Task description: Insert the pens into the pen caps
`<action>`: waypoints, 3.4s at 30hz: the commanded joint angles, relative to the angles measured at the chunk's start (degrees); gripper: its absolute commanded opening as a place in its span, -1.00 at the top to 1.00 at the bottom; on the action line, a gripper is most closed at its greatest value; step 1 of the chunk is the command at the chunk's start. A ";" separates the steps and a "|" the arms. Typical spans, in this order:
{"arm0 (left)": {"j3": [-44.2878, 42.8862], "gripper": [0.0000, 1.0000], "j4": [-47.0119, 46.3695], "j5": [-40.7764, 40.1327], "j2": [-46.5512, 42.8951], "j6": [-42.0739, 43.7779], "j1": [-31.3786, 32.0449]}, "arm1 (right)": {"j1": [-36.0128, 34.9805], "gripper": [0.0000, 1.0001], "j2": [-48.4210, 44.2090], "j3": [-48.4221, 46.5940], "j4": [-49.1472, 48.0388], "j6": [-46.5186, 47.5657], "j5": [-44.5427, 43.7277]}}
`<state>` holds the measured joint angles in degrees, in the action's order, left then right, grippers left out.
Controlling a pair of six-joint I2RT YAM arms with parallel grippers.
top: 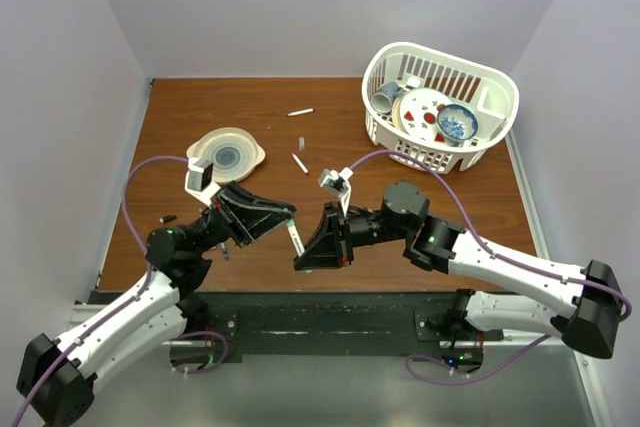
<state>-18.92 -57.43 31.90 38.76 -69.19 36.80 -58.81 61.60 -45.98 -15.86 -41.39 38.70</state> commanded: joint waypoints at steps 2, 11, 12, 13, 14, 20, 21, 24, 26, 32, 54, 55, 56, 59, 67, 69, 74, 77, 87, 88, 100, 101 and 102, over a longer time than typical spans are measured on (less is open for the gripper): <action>-2.35 1.00 17.08 20.83 -2.47 10.65 1.79 | 3.78 1.00 -1.05 -6.85 -18.24 -1.68 -9.96; 2.89 1.00 -0.01 23.65 2.98 -3.73 1.79 | 3.87 1.00 -0.61 -7.99 -18.86 0.86 -9.43; 4.23 1.00 -3.97 23.82 3.51 -9.24 1.79 | 3.96 1.00 -0.61 -8.51 -18.77 1.30 -9.34; 4.94 1.00 -8.70 24.08 4.21 -11.12 1.87 | 4.14 1.00 -0.61 -8.86 -18.86 1.74 -9.26; 5.90 1.00 -10.49 24.43 5.26 -12.45 1.88 | 4.40 1.00 -0.61 -9.22 -18.77 2.18 -8.99; 4.43 1.00 -7.45 24.70 5.19 -15.19 1.88 | 5.02 1.00 0.00 -12.29 -16.93 5.52 -9.08; 3.81 1.00 -5.78 25.05 5.01 -12.58 1.88 | 5.10 1.00 0.44 -13.17 -16.23 5.70 -9.17; 1.61 1.00 6.25 24.88 3.60 -5.55 2.05 | 5.19 1.00 0.71 -14.66 -14.91 5.97 -10.74; 1.51 1.00 6.10 25.40 2.99 -5.43 2.05 | 5.45 1.00 1.06 -15.46 -14.29 5.88 -11.10; 1.16 1.00 11.54 26.02 1.94 -2.27 2.67 | 7.21 1.00 4.14 -20.72 -12.18 3.33 -9.78; 9.25 1.00 10.76 27.78 2.28 0.19 5.83 | 13.71 1.00 11.69 -30.04 -12.97 0.96 -6.44; 8.99 1.00 11.46 28.47 2.28 0.63 5.74 | 14.50 1.00 12.13 -30.57 -12.80 0.78 -6.09; 8.81 1.00 12.51 28.39 2.11 1.68 5.83 | 14.94 1.00 12.31 -31.45 -12.45 0.78 -5.92; 7.85 1.00 13.93 27.60 2.72 2.39 6.35 | 16.18 1.00 13.19 -32.94 -12.09 0.69 -4.86; 7.13 1.00 17.00 28.48 4.39 4.06 9.26 | 17.50 1.00 15.39 -34.79 -10.34 1.83 -2.84; 8.01 1.00 19.45 27.96 3.69 4.67 9.96 | 18.11 1.00 15.48 -35.06 -10.07 2.01 -2.49; 5.91 1.00 26.18 25.85 4.13 6.68 12.94 | 18.20 1.00 17.76 -38.31 -7.35 4.47 -0.91; 5.56 1.00 28.51 24.70 3.86 8.02 14.36 | 18.20 1.00 18.02 -40.85 -2.70 8.66 -0.46; -1.81 1.00 41.87 26.02 7.99 16.45 14.36 | 18.20 1.00 19.17 -50.00 12.43 18.18 0.76; -2.61 1.00 41.87 25.76 8.17 16.98 13.83 | 18.20 1.00 18.38 -49.22 12.17 18.01 1.90; -40.83 0.29 51.72 24.44 19.76 20.59 -13.32 | 18.20 1.00 8.45 -26.12 11.71 20.81 6.92; -45.02 0.12 51.80 23.92 21.60 20.50 -15.24 | 18.11 1.00 7.92 -24.79 11.99 20.91 6.57; -46.89 0.03 52.07 22.00 22.40 20.50 -15.96 | 18.29 1.00 6.96 -23.56 12.08 20.56 6.30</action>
<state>-57.28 -18.76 45.52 57.17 -50.92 24.71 -40.75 72.99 -73.58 5.48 -22.46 51.68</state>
